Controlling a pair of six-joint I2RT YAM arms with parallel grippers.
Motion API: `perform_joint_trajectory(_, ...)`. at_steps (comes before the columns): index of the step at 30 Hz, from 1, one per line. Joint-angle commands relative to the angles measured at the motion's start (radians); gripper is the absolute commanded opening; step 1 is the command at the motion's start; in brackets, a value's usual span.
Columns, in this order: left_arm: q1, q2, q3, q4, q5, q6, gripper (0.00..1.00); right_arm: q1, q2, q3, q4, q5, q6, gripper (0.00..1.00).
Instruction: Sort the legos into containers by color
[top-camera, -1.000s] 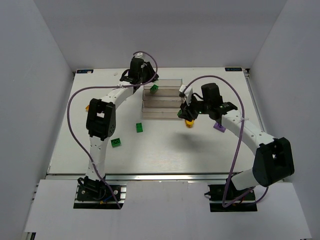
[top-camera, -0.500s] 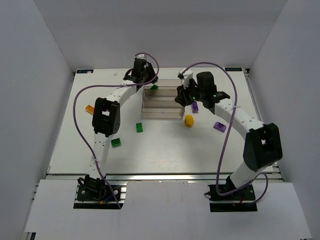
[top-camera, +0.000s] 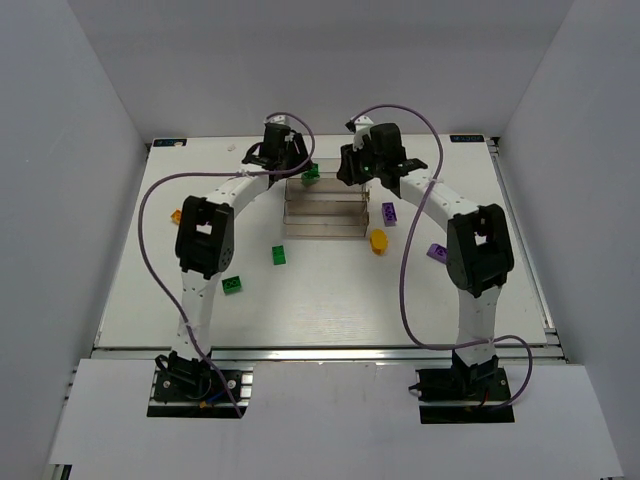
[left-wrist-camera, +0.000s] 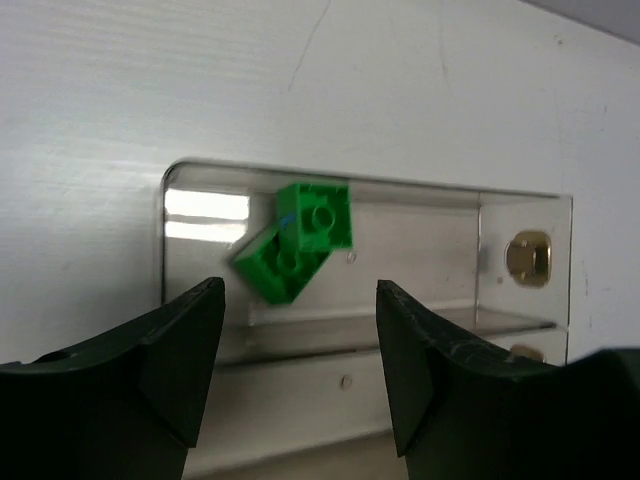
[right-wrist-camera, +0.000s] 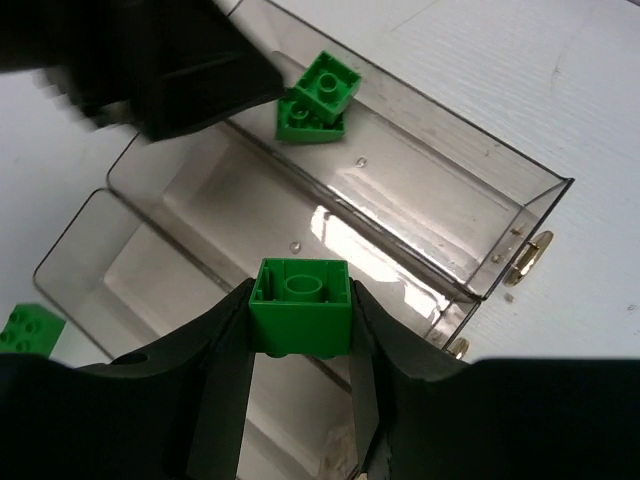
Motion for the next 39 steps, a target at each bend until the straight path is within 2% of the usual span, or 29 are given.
perform_joint_trajectory(1,-0.004,-0.267,-0.125,0.037,-0.081,0.041,0.72,-0.007,0.041,0.08,0.059,0.071,0.101,0.0)
perform_joint_trajectory(2,-0.004,-0.359,-0.165,0.039,-0.093,0.047,0.72,-0.004,0.048,0.084,0.081,0.086,0.106,0.0)
perform_joint_trajectory(5,-0.004,-0.499,-0.344,0.036,-0.121,0.062,0.73,-0.006,0.096,0.127,0.089,0.132,0.107,0.01)
perform_joint_trajectory(10,-0.004,-0.842,-0.634,-0.028,-0.112,-0.002,0.75,-0.01,0.191,0.207,0.089,0.166,0.081,0.11)
perform_joint_trajectory(12,-0.004,-0.992,-0.781,-0.05,-0.11,-0.081,0.76,-0.012,0.226,0.244,0.089,0.172,0.071,0.24)
perform_joint_trajectory(13,-0.014,-1.043,-0.83,-0.067,-0.11,-0.109,0.82,-0.01,0.24,0.258,0.091,0.175,0.068,0.32)
perform_joint_trajectory(14,-0.014,-1.091,-0.917,-0.079,-0.115,-0.137,0.83,-0.01,0.271,0.291,0.089,0.18,0.065,0.35)
perform_joint_trajectory(16,-0.014,-1.221,-0.991,-0.143,-0.11,-0.23,0.84,-0.013,0.294,0.322,0.089,0.186,0.054,0.44)
perform_joint_trajectory(17,-0.014,-1.261,-1.049,-0.169,-0.119,-0.267,0.84,-0.013,0.306,0.337,0.089,0.188,0.049,0.55)
perform_joint_trajectory(18,-0.023,-1.3,-1.079,-0.192,-0.127,-0.322,0.85,-0.015,0.306,0.339,0.089,0.18,0.046,0.59)
perform_joint_trajectory(19,-0.024,-1.371,-1.105,-0.238,-0.136,-0.344,0.85,-0.015,0.306,0.339,0.091,0.174,0.04,0.69)
perform_joint_trajectory(22,-0.024,-1.471,-1.183,-0.332,-0.179,-0.422,0.85,-0.016,0.298,0.337,0.089,0.155,0.034,0.76)
perform_joint_trajectory(25,-0.024,-1.489,-1.19,-0.447,-0.222,-0.468,0.84,-0.027,0.279,0.334,0.082,0.143,0.04,0.76)
perform_joint_trajectory(29,-0.024,-1.394,-1.135,-0.588,-0.291,-0.477,0.83,-0.042,0.164,0.266,0.079,0.035,0.045,0.68)
perform_joint_trajectory(30,-0.024,-1.371,-1.124,-0.61,-0.305,-0.476,0.83,-0.056,0.133,0.24,0.079,-0.109,0.025,0.68)
perform_joint_trajectory(32,-0.024,-1.329,-1.11,-0.651,-0.334,-0.473,0.81,-0.068,0.035,0.141,0.08,-0.285,-0.082,0.64)
perform_joint_trajectory(33,-0.024,-1.284,-1.111,-0.659,-0.339,-0.467,0.8,-0.084,0.0,0.1,0.088,-0.458,-0.113,0.61)
perform_joint_trajectory(34,-0.024,-1.259,-1.116,-0.669,-0.348,-0.467,0.79,-0.09,-0.066,0.024,0.089,-0.528,-0.138,0.57)
perform_joint_trajectory(36,-0.024,-1.187,-1.124,-0.677,-0.354,-0.468,0.79,-0.102,-0.126,-0.053,0.124,-0.661,-0.161,0.55)
perform_joint_trajectory(39,-0.024,-1.138,-1.14,-0.673,-0.391,-0.476,0.8,-0.102,-0.232,-0.176,0.134,-0.746,-0.196,0.66)
